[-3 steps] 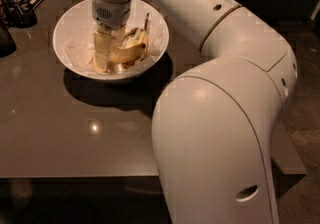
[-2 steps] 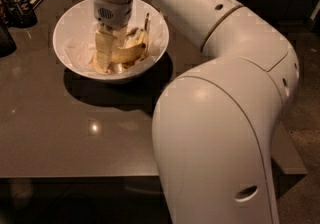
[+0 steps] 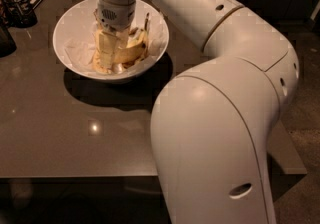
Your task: Pick banana from white bowl
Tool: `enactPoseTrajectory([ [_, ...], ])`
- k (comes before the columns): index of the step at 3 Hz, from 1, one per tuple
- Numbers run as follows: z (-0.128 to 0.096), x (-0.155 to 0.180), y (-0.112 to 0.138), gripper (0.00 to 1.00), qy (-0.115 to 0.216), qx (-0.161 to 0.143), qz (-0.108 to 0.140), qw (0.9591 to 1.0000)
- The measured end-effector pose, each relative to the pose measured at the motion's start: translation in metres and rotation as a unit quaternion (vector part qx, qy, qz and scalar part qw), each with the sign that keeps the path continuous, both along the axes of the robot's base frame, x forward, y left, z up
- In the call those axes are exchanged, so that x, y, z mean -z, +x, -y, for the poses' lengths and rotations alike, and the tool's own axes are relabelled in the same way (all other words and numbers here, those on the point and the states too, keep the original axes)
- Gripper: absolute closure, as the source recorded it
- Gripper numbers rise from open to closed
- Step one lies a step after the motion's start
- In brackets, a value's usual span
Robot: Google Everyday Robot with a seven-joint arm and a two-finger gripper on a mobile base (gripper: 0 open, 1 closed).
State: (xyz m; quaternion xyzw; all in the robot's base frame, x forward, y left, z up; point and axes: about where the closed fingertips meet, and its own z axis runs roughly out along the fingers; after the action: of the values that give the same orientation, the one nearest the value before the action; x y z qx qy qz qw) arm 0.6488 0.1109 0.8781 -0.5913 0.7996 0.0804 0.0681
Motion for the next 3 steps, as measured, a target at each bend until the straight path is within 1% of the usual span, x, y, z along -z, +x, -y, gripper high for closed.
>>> enactPoseTrajectory([
  [1,-0.0019,0.0042,0.0,0.38,-0.002,-0.004,-0.004,1.0],
  [2,-0.0019,0.0043,0.0,0.56,-0.002,-0.004,-0.004,1.0],
  [3,-0.002,0.0043,0.0,0.81,-0.002,-0.004,-0.004,1.0],
])
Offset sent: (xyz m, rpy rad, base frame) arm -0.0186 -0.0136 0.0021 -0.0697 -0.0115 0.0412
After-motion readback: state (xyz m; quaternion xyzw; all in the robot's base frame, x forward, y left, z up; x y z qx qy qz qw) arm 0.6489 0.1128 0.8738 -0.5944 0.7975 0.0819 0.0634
